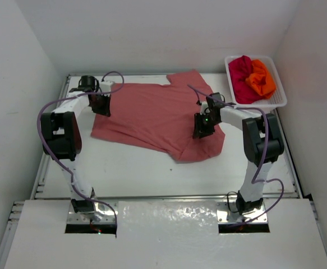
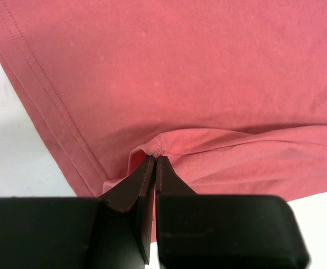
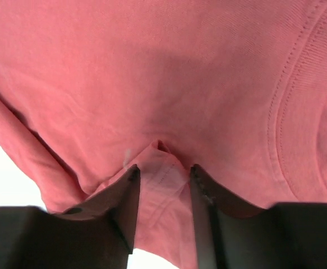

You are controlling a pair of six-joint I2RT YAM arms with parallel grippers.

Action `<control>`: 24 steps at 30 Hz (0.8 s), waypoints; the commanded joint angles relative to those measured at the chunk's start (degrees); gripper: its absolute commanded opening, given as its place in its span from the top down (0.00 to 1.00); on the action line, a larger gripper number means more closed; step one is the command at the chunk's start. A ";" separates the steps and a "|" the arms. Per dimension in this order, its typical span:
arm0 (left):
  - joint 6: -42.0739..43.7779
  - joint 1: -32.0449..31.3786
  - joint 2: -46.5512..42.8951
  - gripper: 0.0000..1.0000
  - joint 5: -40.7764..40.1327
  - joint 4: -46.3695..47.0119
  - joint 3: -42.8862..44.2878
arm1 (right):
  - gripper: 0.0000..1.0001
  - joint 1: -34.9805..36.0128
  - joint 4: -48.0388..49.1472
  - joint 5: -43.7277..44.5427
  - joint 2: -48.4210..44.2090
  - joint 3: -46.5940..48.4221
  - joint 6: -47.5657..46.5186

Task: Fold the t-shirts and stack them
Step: Grap the side of the flattened tshirt closest away from the robot with both arms

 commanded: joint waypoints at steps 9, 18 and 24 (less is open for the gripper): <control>0.77 -0.17 -1.88 1.00 0.11 1.12 0.02 | 0.96 0.17 0.00 -0.58 -0.92 -0.90 -1.07; 11.47 3.61 -14.69 1.00 1.95 -8.79 -4.01 | 1.00 -3.35 -11.76 2.59 -19.00 -9.23 4.71; 21.41 7.13 -26.12 1.00 1.78 -22.16 -14.55 | 1.00 -3.17 -19.32 0.83 -40.89 -29.89 15.79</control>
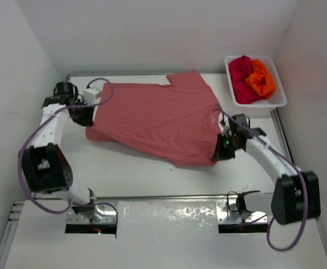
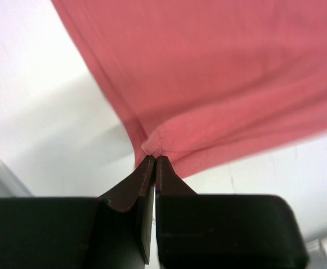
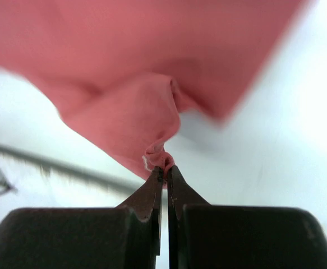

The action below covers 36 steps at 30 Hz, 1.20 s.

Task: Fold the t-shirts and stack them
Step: Fold the flattened tshirt in 1/3 of the way

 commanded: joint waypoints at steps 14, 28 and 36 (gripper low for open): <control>15.80 1.91 -9.89 1.00 -9.96 -13.09 -19.18 | 1.00 0.20 -17.94 -7.26 -11.02 -3.19 11.94; -4.69 2.53 16.91 1.00 -9.07 3.00 5.61 | 1.00 -6.57 3.26 -0.60 35.39 40.60 5.96; -9.00 2.70 23.43 1.00 -8.28 5.55 12.82 | 1.00 -8.07 6.51 2.93 43.32 45.89 7.01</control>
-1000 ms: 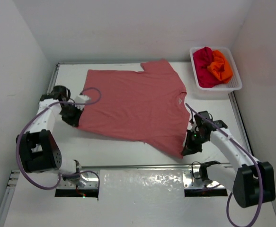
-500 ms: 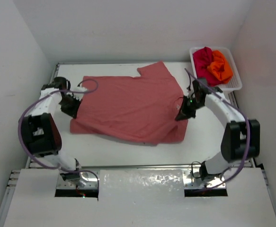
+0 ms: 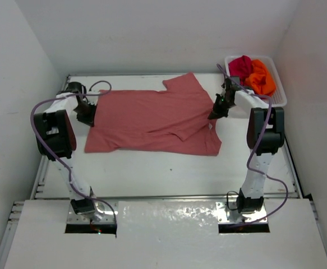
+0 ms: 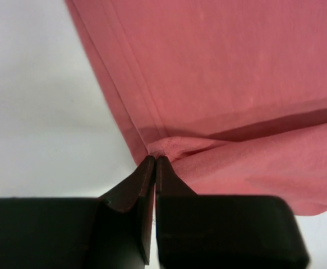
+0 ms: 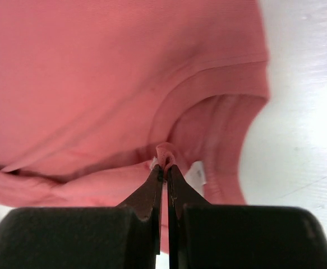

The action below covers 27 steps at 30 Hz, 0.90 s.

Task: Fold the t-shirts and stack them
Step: Fold the flattened tshirt in 1/3 of the way

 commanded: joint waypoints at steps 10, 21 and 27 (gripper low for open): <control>-6.24 0.69 -2.17 1.00 -0.30 9.12 -0.42 | 1.00 -0.57 4.16 2.31 1.23 3.77 0.24; -12.02 4.36 2.74 0.64 -5.06 5.45 10.98 | 0.29 -0.49 -7.77 8.35 5.81 17.03 -9.40; -11.53 8.43 -2.16 0.30 0.20 -2.18 13.05 | 0.19 -0.49 -15.52 10.94 -6.30 7.67 -13.29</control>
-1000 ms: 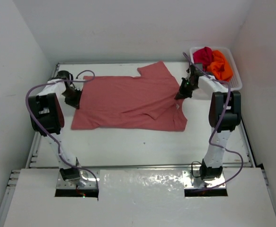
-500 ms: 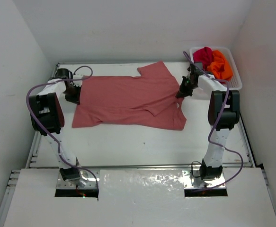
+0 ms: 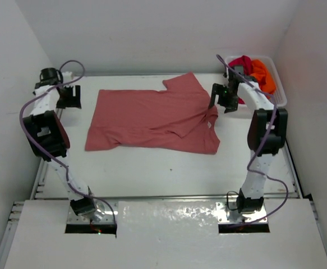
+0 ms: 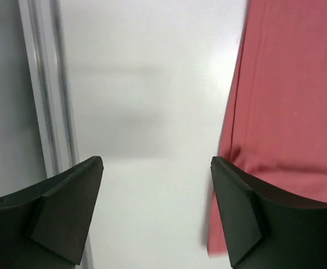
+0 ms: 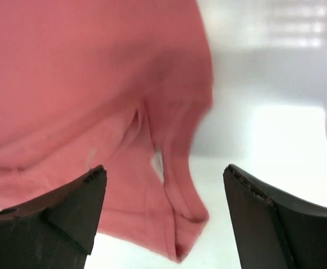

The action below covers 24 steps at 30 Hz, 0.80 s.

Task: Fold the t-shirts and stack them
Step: Fold the flattened tshirt in 1/3 of the way

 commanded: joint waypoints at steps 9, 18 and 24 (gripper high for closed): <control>-1.00 1.15 -13.72 0.15 8.11 -0.55 -29.83 | 0.20 -0.29 10.25 -10.50 -26.46 -44.83 6.51; -1.80 0.79 -9.24 0.23 11.45 3.94 -31.31 | 0.32 -0.38 22.14 -9.63 -20.41 -49.69 10.73; 1.10 0.44 -8.01 0.92 13.13 1.13 -32.46 | 0.83 -0.38 24.35 -8.86 -19.86 -50.39 13.64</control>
